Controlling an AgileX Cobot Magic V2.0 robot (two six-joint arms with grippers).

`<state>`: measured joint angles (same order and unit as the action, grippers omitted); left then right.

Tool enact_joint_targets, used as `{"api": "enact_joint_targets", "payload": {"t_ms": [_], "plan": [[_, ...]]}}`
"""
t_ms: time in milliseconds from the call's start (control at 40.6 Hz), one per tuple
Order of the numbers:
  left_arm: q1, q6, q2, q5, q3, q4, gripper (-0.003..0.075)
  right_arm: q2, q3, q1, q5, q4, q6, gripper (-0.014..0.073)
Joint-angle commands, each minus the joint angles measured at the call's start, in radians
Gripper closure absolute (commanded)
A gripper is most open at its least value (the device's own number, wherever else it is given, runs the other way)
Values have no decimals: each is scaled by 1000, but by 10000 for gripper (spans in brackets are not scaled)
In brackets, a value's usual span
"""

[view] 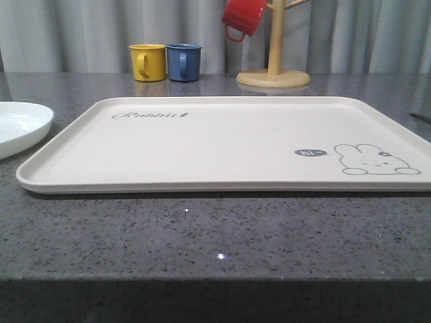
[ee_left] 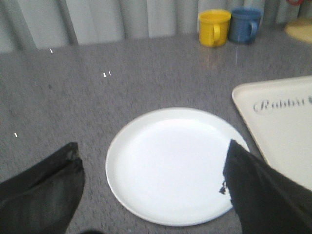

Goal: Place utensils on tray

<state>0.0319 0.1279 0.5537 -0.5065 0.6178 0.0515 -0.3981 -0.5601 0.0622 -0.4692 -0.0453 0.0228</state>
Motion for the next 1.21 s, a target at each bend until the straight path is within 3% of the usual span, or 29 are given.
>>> {"api": "enact_joint_targets", "payload": {"t_ms": [0,222,640,1010,1182], "plan": [[-1,-1,107,-69,98,45,174,-12,-34,3,67,6,4,-10],[10,57,369,-292,270,103,174,-12,-34,3,67,6,4,-10],[180,80,783,-583,559,77,174,-12,-34,3,67,6,4,-10],[220,80,949,-649,603,57,179,-12,-34,3,67,6,4,-10],[220,80,982,-644,603,35,276,-12,-34,3,67,6,4,-10]]}}
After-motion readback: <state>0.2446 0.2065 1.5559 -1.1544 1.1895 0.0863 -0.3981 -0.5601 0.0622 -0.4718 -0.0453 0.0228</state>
